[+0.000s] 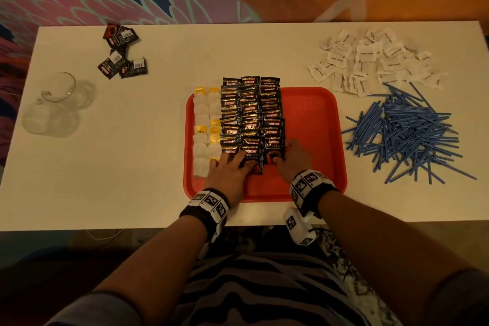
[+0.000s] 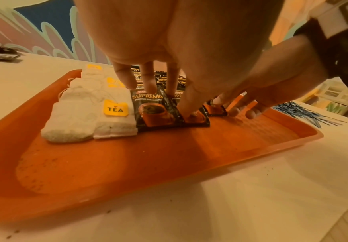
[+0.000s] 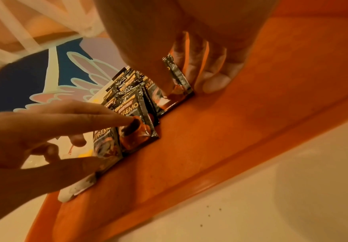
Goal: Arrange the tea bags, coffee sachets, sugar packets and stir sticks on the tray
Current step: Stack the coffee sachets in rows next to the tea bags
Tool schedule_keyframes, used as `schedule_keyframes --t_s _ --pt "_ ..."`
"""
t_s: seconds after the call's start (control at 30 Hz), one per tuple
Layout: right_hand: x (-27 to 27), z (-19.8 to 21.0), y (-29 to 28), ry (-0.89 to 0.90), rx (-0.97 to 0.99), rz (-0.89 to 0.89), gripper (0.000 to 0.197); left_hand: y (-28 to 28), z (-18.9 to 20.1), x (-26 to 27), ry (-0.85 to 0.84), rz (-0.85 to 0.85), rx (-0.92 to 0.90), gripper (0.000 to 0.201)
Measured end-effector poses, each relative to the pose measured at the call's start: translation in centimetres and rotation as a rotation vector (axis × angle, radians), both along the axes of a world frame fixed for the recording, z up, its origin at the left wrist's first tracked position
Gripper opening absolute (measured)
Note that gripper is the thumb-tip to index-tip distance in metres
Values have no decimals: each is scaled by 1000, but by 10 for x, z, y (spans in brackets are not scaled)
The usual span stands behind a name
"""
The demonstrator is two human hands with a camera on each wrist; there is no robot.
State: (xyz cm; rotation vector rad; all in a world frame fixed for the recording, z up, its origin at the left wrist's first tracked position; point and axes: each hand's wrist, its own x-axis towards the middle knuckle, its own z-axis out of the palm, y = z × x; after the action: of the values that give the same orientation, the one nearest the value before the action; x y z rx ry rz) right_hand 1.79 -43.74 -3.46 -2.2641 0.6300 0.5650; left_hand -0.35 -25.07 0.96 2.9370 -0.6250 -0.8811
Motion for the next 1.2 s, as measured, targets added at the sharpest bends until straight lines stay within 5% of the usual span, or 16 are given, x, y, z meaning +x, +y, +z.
schedule_keyframes --t_s 0.37,0.5,0.7,1.03,1.2 --pt "8 21 -6 -23 -7 -24 39 16 -1 9 -101 197 -236 54" --pt "18 33 3 -7 13 97 23 46 1 29 -151 416 -379 44" --pt "41 55 42 82 84 366 13 112 2 89 -144 589 -282 47" --pt "79 62 138 71 137 468 6 226 -16 265 -84 569 37 89" --pt "91 56 183 88 183 485 12 258 -29 339 -36 577 7 109"
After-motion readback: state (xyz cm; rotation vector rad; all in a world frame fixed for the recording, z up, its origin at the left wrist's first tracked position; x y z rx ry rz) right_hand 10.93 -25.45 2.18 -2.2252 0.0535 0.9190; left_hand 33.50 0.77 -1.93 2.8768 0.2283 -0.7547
